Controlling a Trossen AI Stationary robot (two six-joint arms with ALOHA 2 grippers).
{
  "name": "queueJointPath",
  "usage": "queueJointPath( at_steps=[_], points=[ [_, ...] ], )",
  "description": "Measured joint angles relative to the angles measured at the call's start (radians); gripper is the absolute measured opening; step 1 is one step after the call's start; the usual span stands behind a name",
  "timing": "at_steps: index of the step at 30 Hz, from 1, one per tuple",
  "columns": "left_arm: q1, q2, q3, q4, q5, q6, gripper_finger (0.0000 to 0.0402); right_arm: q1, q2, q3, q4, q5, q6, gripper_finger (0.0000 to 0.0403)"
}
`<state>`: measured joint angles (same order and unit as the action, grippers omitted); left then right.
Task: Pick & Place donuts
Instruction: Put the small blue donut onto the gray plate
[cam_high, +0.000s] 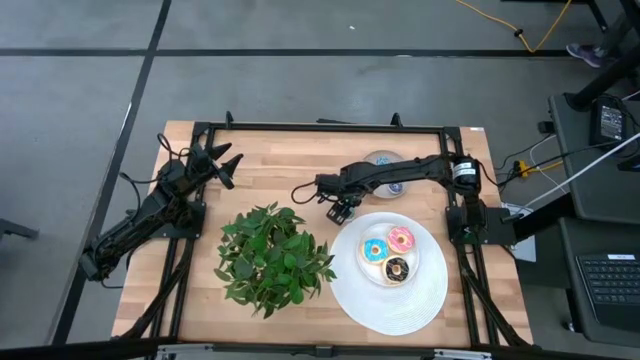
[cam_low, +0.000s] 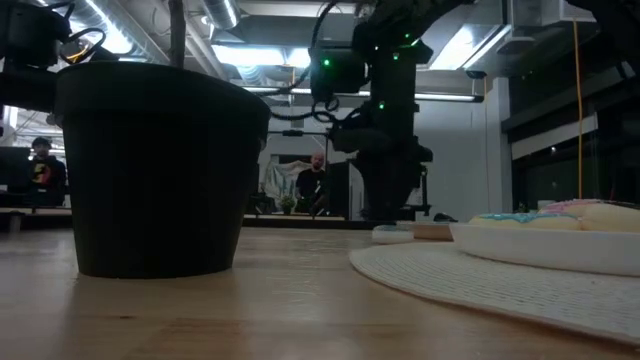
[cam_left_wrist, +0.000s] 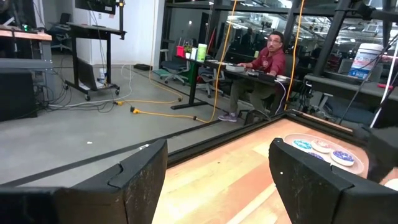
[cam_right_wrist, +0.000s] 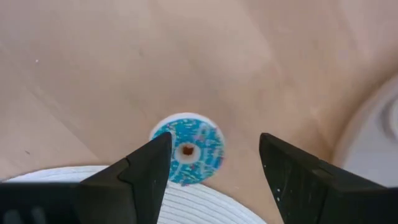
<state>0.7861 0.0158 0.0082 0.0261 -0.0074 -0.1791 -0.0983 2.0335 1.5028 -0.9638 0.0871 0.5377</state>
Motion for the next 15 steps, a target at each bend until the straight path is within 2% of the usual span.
queueJointPath(
  at_steps=[15],
  points=[
    [0.000, 0.000, 0.000, 0.000, 0.000, 0.000, 0.0270, -0.016, -0.019, -0.070, -0.035, -0.017, 0.001, 0.0244]
  ],
)
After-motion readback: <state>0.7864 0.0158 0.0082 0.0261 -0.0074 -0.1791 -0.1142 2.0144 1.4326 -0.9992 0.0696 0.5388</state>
